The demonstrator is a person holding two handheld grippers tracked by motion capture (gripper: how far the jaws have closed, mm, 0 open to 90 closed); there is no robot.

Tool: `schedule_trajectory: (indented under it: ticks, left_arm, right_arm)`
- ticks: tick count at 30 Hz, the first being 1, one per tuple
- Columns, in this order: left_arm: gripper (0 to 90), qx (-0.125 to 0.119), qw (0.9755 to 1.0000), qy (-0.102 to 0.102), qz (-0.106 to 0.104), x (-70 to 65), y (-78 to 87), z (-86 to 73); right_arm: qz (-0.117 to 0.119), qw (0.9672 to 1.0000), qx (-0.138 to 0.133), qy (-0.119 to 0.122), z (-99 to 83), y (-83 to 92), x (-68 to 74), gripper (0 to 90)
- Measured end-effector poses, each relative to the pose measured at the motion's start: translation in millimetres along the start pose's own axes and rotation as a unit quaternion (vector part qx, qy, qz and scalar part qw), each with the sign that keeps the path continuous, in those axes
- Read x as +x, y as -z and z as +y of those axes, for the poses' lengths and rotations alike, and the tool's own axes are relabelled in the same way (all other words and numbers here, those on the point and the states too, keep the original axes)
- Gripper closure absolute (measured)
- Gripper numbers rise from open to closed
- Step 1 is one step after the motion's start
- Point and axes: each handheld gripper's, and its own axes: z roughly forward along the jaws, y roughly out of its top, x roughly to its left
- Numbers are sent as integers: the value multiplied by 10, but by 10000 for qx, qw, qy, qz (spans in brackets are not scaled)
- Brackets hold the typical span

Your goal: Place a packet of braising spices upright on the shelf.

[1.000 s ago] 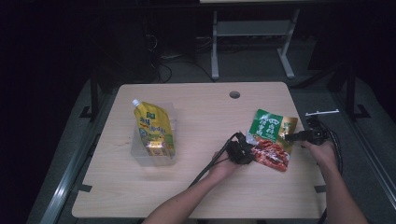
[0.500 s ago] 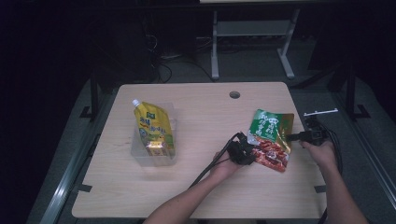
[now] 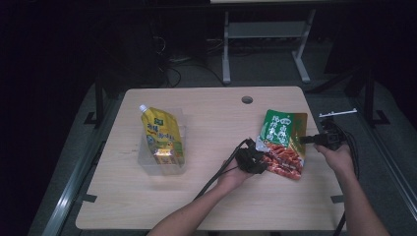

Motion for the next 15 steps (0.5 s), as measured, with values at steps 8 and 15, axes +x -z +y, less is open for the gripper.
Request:
schedule_trajectory:
  ticks: [8,15]
  left_arm:
    - [547,-92,9999,-31,50,0,146,-60]
    - [527,-242,9997,-53,43,-35,307,-119]
  right_arm:
    - [106,9992,-207,310,81,144,272,900]
    - [156,9969,-410,653,140,284,539,900]
